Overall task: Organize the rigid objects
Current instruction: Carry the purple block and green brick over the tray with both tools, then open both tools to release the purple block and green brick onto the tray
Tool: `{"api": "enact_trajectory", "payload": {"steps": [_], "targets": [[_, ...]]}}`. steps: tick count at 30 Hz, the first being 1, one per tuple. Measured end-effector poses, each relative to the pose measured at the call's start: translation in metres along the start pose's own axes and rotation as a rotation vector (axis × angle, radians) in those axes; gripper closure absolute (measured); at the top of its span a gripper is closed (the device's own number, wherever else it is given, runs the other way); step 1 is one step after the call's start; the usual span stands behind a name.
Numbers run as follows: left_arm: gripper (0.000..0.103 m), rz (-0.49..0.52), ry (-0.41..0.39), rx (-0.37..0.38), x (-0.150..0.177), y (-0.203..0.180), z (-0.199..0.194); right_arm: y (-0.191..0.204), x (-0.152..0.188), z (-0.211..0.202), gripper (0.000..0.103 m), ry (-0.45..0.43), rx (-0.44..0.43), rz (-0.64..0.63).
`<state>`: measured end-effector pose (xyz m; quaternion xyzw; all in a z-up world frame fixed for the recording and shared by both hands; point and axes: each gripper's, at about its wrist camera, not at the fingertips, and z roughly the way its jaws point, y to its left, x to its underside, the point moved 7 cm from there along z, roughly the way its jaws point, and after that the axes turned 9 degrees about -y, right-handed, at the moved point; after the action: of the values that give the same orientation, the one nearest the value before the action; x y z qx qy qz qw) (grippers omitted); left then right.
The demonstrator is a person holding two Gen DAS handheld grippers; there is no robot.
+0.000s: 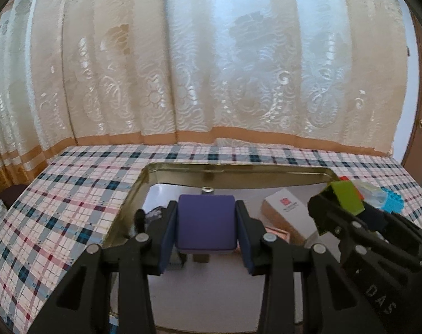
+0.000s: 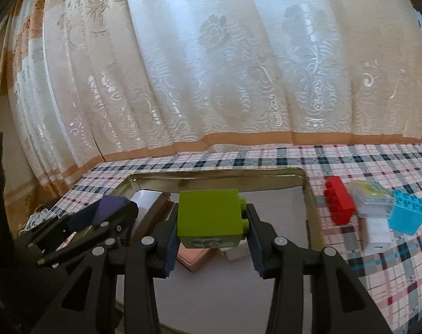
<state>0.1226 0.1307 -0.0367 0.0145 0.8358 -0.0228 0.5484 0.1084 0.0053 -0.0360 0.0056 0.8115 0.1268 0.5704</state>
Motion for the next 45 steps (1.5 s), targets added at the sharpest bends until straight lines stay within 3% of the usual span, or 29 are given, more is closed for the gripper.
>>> {"api": "enact_trajectory", "payload": {"steps": [10,17,30,45], "targets": [[0.064,0.000,0.018,-0.064,0.005,0.017,0.004,0.005,0.009,0.001,0.057,0.010,-0.009,-0.023],[0.064,-0.024,0.085,-0.090,0.016,0.026,0.013,0.000,0.017,0.003,0.057,0.041,0.015,-0.035],[0.064,0.052,0.124,-0.152,0.025,0.023,0.018,0.007,0.027,0.010,0.057,0.110,-0.026,-0.044],[0.064,0.089,0.153,-0.112,0.029,0.011,0.022,0.006,0.037,0.016,0.057,0.183,-0.020,-0.046]]}}
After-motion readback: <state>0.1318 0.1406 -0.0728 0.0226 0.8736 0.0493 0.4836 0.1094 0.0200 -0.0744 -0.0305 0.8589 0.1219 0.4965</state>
